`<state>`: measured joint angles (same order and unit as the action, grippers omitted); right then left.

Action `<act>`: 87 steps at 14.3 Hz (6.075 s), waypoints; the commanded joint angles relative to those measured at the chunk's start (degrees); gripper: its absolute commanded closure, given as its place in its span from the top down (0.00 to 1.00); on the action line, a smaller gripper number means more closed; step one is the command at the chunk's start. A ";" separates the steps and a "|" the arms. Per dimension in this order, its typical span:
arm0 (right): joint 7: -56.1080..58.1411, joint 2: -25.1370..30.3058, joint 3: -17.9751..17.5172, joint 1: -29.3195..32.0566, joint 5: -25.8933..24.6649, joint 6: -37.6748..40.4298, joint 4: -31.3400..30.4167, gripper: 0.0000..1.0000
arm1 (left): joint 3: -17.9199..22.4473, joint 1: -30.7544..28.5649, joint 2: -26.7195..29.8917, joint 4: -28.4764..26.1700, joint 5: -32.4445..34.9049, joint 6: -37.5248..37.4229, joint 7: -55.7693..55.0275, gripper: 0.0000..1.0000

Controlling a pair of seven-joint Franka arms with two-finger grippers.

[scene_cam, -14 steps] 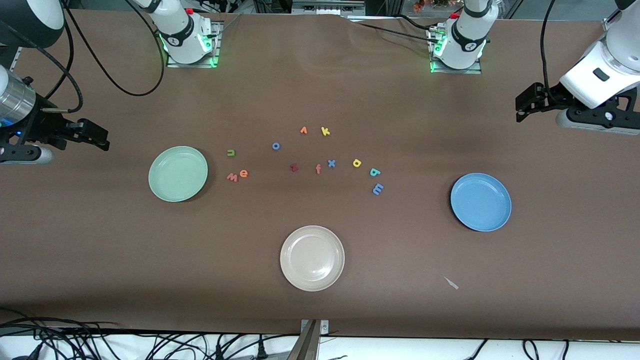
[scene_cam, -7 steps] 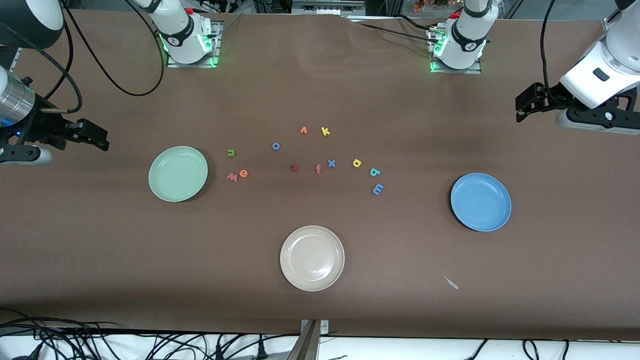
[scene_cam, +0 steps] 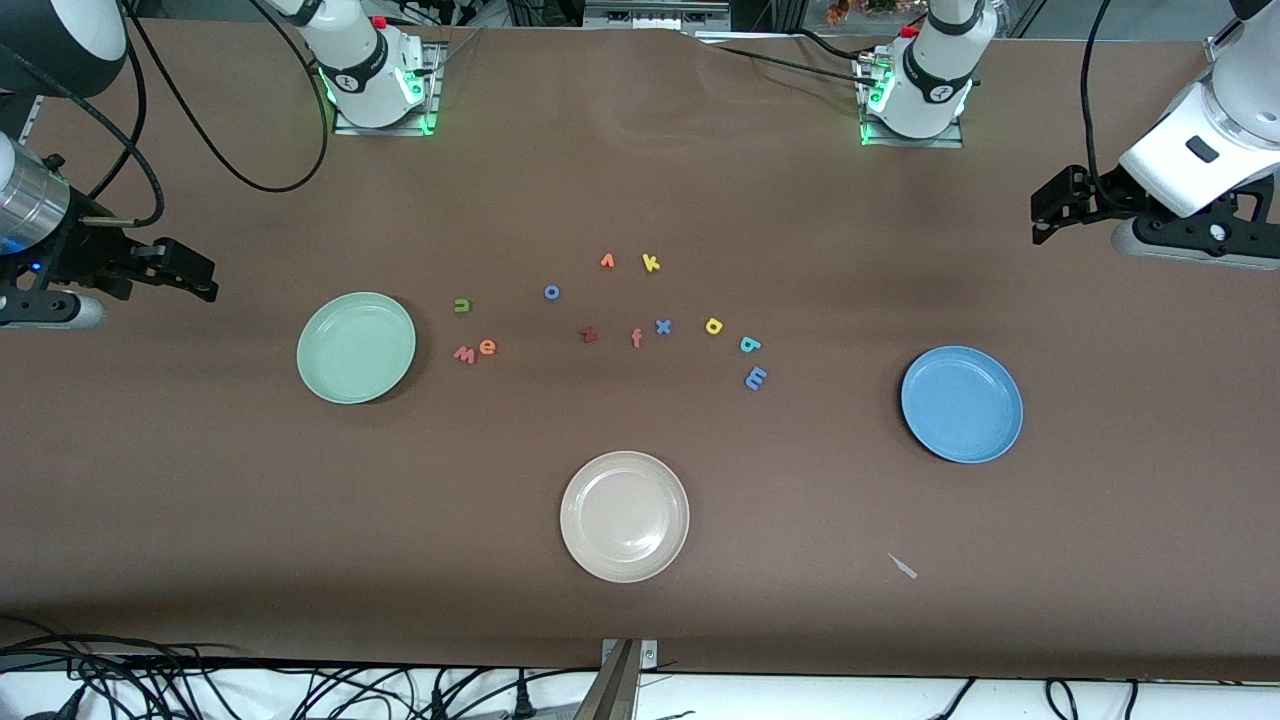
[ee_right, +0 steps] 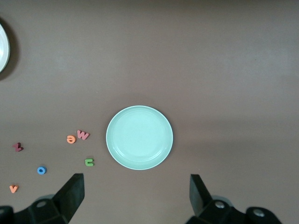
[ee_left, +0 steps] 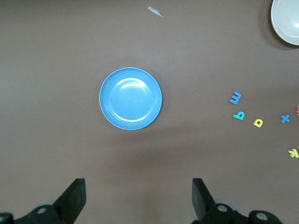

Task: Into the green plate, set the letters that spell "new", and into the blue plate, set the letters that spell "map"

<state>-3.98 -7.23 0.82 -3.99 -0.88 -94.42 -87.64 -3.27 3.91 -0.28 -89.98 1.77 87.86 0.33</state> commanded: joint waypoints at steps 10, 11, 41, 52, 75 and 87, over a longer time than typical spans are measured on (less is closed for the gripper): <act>-0.33 0.20 -0.03 0.21 0.44 0.64 0.27 1.00 | -0.07 0.31 -0.51 1.21 0.51 -0.24 -0.86 1.00; -0.24 0.20 -0.03 0.21 0.44 0.73 0.19 1.00 | -0.07 0.31 -0.51 1.21 0.51 -0.24 -0.86 1.00; -0.41 0.02 -0.20 -0.05 0.62 0.46 0.36 1.00 | 0.01 0.22 -0.51 1.21 0.51 -0.59 -0.68 1.00; -0.33 -0.07 -0.29 -0.14 0.62 0.46 0.36 1.00 | -0.07 0.22 -0.51 1.30 0.51 -0.59 -0.42 1.00; -0.24 -1.03 -0.03 3.03 4.14 0.55 0.19 1.00 | -1.65 15.15 -28.53 1.47 -5.20 18.90 -0.68 1.00; 0.12 -9.99 -0.55 -3.20 4.14 0.82 1.68 1.00 | -1.74 21.49 -36.37 -6.43 -4.67 35.79 -1.56 1.00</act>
<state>-2.73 -15.40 0.02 -5.30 2.80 -93.87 -87.96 -5.53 25.03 -37.21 -93.93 -2.36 120.89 -1.07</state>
